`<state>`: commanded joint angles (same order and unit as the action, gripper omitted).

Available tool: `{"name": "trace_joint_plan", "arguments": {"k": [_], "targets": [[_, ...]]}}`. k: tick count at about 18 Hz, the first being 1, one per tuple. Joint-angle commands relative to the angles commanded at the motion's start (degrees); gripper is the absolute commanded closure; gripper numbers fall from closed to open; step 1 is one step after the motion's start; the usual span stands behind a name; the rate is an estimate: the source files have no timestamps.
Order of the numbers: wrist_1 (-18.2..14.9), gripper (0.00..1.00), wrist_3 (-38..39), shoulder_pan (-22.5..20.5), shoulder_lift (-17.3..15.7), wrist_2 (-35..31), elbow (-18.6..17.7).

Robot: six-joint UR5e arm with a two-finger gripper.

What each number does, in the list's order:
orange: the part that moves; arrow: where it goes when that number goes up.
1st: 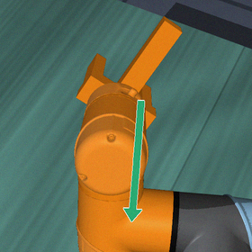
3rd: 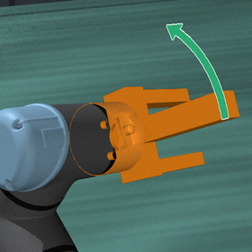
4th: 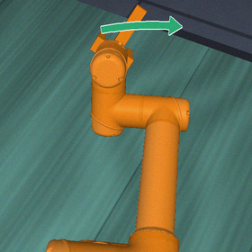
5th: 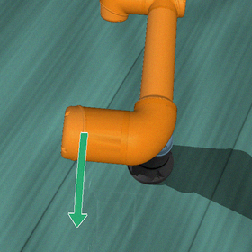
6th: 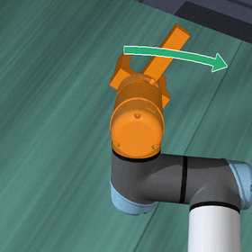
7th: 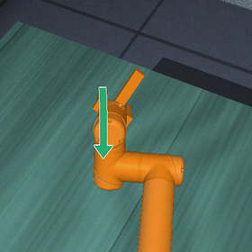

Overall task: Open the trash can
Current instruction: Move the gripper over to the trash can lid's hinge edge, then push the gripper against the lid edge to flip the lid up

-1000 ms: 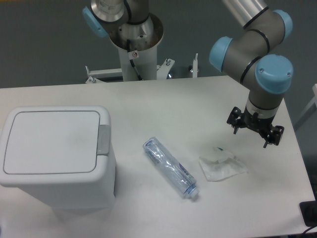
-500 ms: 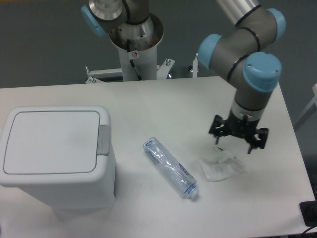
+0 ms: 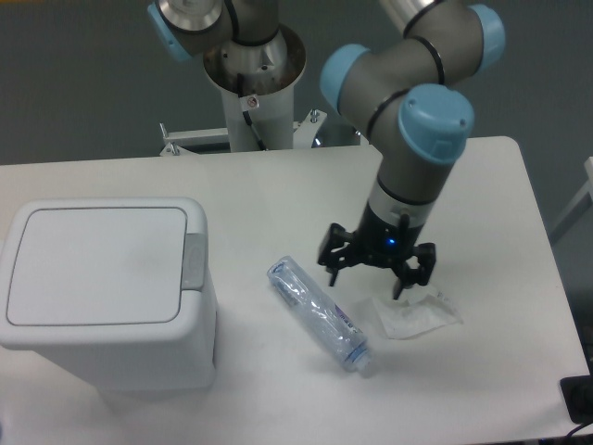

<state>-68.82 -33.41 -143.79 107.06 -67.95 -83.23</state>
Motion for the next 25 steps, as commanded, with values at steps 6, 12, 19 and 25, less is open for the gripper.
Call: {"name": "trace_joint_plan", "arguments": {"k": [6,12,19,25], "targets": [[0.1,0.0,5.6,4.0,-1.5,2.3,0.6],[0.6,0.0,8.5,4.9,-4.1,7.1,1.7],[1.0,0.0,9.0,7.0,-4.1,7.3,0.3],[3.0,0.0,9.1,7.3,-3.6,7.1,-0.2]]}}
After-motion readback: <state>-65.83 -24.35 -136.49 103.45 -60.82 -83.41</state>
